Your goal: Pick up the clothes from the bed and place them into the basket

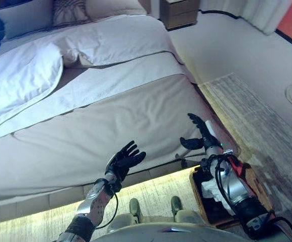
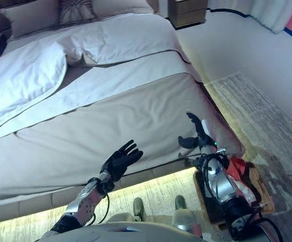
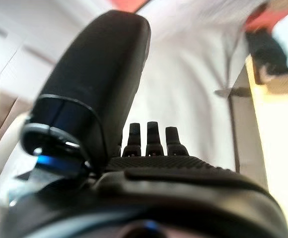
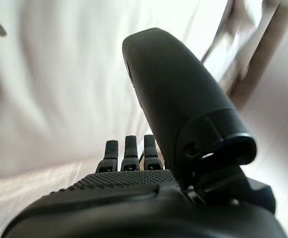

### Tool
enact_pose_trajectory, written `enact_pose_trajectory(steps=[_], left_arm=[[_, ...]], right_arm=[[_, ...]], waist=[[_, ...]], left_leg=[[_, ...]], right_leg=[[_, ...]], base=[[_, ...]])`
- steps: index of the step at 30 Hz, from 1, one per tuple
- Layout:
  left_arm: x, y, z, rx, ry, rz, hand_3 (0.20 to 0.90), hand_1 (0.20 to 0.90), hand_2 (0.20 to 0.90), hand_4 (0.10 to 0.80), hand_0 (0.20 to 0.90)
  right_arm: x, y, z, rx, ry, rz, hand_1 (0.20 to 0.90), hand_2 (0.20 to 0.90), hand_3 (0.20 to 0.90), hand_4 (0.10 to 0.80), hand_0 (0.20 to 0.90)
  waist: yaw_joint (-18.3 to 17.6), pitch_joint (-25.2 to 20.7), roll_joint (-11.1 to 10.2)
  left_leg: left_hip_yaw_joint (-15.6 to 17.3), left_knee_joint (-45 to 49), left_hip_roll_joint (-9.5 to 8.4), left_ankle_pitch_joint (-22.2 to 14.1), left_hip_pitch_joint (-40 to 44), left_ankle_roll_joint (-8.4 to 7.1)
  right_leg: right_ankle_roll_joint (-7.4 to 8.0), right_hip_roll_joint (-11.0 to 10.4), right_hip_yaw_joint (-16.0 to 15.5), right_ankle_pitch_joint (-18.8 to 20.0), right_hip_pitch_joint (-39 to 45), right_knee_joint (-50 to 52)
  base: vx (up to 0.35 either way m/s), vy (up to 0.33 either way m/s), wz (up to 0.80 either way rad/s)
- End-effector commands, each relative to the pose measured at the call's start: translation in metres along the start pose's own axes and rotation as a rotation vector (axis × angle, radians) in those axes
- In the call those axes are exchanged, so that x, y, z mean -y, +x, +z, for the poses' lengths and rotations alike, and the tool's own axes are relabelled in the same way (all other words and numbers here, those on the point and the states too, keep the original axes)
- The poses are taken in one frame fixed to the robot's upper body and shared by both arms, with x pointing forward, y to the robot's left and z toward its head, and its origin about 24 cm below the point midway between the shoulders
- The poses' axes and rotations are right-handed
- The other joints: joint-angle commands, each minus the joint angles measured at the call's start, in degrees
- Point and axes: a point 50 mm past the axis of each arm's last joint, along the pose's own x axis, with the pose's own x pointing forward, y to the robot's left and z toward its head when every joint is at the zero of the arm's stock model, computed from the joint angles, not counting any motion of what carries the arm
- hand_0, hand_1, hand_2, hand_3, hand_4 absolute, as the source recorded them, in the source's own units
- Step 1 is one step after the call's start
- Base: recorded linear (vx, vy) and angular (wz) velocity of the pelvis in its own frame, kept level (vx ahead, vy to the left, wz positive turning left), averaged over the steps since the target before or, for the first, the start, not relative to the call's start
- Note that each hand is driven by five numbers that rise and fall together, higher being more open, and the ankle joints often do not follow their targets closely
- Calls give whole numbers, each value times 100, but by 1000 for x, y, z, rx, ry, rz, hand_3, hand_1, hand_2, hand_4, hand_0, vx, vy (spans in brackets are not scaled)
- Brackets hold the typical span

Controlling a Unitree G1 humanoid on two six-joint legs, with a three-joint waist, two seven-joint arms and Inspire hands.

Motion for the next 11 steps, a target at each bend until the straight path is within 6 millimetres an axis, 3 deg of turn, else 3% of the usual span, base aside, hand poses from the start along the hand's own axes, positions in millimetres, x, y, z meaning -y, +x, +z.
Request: enact_pose_trajectory(steps=[1, 7, 11], left_arm=[[-2, 2, 42, 200, 125, -20, 900, 900, 900, 800, 900], [-13, -5, 39, 199, 135, 0, 900, 900, 900, 800, 900], [-15, -6, 39, 202, 114, -17, 900, 900, 900, 800, 900]], right_arm=[[6, 6, 40, 223, 48, -34, 900, 900, 900, 800, 900], [-3, 2, 40, 212, 59, -8, 900, 900, 900, 800, 900], [-6, 3, 40, 206, 58, 0, 900, 900, 900, 800, 900]], waist=[[291, -451, -400], [516, -411, -453], [563, -387, -470]], left_leg=[[-357, 40, 25, -778, 255, -5], [-545, 40, 21, -687, 195, 13], [-561, 40, 27, -671, 214, 26]], right_leg=[[145, -341, -51, -227, 32, 96], [165, -409, -363, -283, 142, 155], [171, -423, -434, -287, 213, 155]], base=[[49, -5, 34], [34, 4, 36], [27, 11, 12]])
